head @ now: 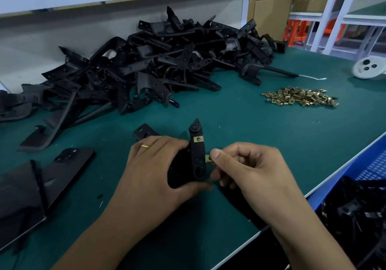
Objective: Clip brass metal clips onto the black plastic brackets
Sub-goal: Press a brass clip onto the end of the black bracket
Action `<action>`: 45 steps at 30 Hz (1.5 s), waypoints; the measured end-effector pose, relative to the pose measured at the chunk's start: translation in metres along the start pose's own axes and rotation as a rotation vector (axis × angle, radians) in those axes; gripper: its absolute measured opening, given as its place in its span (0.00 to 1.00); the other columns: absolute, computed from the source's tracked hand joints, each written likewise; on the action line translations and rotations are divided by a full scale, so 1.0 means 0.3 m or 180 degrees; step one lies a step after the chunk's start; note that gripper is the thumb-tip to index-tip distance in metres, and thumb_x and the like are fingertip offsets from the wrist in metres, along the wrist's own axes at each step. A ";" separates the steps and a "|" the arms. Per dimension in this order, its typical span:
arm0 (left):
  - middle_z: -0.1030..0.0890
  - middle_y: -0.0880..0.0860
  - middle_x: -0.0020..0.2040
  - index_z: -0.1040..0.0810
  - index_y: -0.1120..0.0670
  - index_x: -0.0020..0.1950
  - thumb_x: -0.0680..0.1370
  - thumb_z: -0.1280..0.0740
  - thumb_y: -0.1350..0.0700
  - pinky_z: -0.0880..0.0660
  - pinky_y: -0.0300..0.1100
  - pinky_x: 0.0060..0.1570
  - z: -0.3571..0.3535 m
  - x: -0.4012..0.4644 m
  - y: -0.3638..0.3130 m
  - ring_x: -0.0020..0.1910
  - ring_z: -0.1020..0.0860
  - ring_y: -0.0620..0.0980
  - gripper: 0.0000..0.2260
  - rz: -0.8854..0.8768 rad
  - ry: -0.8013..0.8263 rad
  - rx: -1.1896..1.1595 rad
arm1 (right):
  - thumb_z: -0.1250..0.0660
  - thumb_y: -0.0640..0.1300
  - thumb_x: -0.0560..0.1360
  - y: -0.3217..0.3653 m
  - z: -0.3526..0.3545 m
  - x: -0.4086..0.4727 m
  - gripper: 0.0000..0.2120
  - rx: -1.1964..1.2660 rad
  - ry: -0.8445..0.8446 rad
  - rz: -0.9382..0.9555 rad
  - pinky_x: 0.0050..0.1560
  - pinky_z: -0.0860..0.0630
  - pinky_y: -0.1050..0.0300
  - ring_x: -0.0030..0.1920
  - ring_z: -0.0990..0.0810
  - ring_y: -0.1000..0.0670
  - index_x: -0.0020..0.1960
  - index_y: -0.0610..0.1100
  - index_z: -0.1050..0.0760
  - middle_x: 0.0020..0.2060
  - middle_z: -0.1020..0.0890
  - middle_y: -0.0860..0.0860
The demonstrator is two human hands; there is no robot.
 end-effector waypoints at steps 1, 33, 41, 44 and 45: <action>0.27 0.32 0.55 0.26 0.41 0.61 0.68 0.34 0.24 0.35 0.45 0.65 0.000 0.000 0.001 0.59 0.29 0.40 0.29 0.0005 -0.0004 0.0011 | 0.31 0.62 0.72 -0.002 0.000 0.000 0.18 0.0002 -0.0007 -0.0012 0.44 0.20 0.38 0.37 0.18 0.40 0.40 0.48 0.16 0.33 0.14 0.48; 0.27 0.30 0.55 0.25 0.42 0.60 0.68 0.34 0.25 0.30 0.50 0.63 0.006 0.001 -0.011 0.59 0.27 0.41 0.29 -0.0019 -0.0009 -0.0140 | 0.30 0.61 0.73 0.011 -0.007 -0.009 0.17 -0.0036 0.0171 0.0021 0.28 0.34 0.53 0.28 0.29 0.48 0.36 0.49 0.18 0.29 0.19 0.42; 0.26 0.36 0.55 0.26 0.44 0.61 0.69 0.34 0.26 0.36 0.44 0.64 -0.006 0.003 -0.059 0.61 0.30 0.42 0.30 -0.0283 0.0025 0.0135 | 0.28 0.55 0.76 0.013 -0.013 -0.014 0.15 -0.0003 0.0340 0.0094 0.25 0.36 0.64 0.23 0.32 0.56 0.37 0.46 0.19 0.26 0.19 0.50; 0.31 0.32 0.56 0.29 0.41 0.61 0.69 0.34 0.26 0.38 0.41 0.63 0.003 0.003 -0.066 0.61 0.35 0.36 0.28 -0.0320 -0.0014 0.0086 | 0.28 0.56 0.74 0.014 -0.018 -0.015 0.15 0.0111 0.0477 0.0111 0.24 0.38 0.64 0.22 0.33 0.55 0.35 0.46 0.20 0.24 0.20 0.50; 0.32 0.31 0.56 0.29 0.41 0.61 0.68 0.34 0.26 0.38 0.41 0.64 0.007 0.002 -0.070 0.61 0.36 0.35 0.29 -0.0330 -0.0003 0.0061 | 0.28 0.56 0.74 0.014 -0.019 -0.014 0.16 0.0136 0.0511 0.0107 0.24 0.38 0.64 0.22 0.33 0.55 0.35 0.46 0.20 0.24 0.20 0.50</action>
Point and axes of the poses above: each hand's wrist, its own x-axis towards the middle knuckle, its own z-axis out of the back of the hand, y = z × x, the point moved 9 cm from there along x, towards the middle knuckle
